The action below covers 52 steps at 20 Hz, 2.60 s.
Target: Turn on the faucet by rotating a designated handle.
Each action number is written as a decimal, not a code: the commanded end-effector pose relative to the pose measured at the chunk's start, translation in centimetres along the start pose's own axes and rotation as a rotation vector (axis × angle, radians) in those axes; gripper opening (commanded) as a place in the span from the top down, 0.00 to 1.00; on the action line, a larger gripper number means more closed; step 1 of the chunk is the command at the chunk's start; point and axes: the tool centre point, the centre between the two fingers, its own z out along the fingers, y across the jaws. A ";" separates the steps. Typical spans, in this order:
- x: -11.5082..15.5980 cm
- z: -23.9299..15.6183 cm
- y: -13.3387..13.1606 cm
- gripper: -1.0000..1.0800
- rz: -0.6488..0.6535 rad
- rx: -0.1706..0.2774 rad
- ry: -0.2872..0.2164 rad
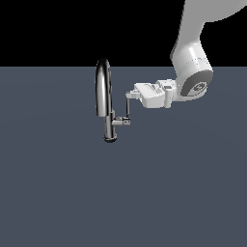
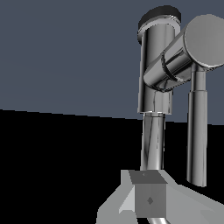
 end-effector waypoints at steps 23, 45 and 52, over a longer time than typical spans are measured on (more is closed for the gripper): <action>2.0 0.9 2.2 1.00 0.059 0.059 -0.062; 3.1 1.0 8.1 1.00 0.057 0.067 -0.058; 4.8 1.5 11.0 1.00 0.058 0.061 -0.062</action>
